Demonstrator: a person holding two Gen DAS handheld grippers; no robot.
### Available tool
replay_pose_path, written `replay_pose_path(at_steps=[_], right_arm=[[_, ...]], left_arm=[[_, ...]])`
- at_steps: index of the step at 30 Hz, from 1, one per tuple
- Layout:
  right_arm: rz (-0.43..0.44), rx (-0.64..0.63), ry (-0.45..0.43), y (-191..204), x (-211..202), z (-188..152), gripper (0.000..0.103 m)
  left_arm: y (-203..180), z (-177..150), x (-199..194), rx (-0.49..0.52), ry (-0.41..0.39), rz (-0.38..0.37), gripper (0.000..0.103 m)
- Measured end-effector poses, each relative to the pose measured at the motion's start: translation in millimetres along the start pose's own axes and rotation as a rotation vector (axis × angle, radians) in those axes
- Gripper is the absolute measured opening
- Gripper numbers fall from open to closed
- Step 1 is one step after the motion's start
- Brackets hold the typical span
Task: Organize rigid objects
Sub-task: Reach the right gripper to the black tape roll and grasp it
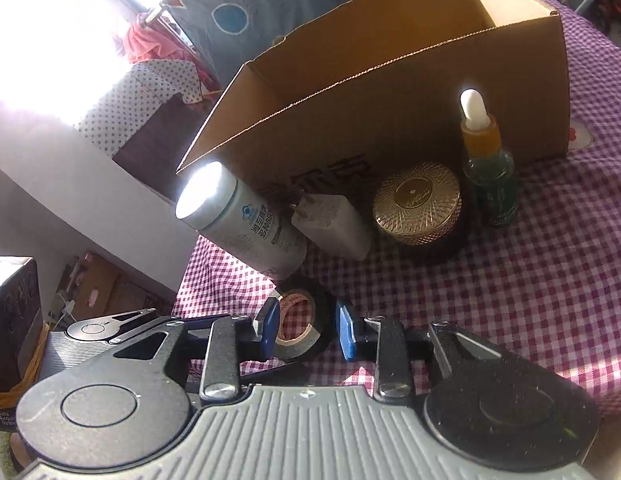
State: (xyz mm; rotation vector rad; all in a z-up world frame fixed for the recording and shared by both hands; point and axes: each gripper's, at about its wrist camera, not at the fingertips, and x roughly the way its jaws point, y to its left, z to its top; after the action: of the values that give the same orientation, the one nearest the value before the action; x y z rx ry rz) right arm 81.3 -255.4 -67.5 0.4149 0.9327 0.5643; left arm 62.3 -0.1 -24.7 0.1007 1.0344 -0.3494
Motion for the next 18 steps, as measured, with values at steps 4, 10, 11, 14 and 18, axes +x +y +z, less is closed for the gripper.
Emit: replay_pose_path(at_steps=[4,10,11,14,18], right_arm=[[-0.016,-0.038,0.012,7,14,1,0.033],[-0.057,-0.09,0.036,17,32,3,0.031],[-0.061,-0.095,0.041,18,35,3,0.03],[-0.073,-0.11,0.05,17,41,3,0.028],[-0.087,-0.127,0.037,18,49,1,0.022]], left_arm=[[-9,-1,10,0.031,-0.004,0.031,0.081],[-20,-3,27,0.062,-0.007,0.063,0.075],[-22,-3,28,0.064,-0.01,0.062,0.074],[-25,-3,30,0.073,-0.023,0.065,0.072],[-29,-1,34,0.077,-0.043,0.069,0.066]])
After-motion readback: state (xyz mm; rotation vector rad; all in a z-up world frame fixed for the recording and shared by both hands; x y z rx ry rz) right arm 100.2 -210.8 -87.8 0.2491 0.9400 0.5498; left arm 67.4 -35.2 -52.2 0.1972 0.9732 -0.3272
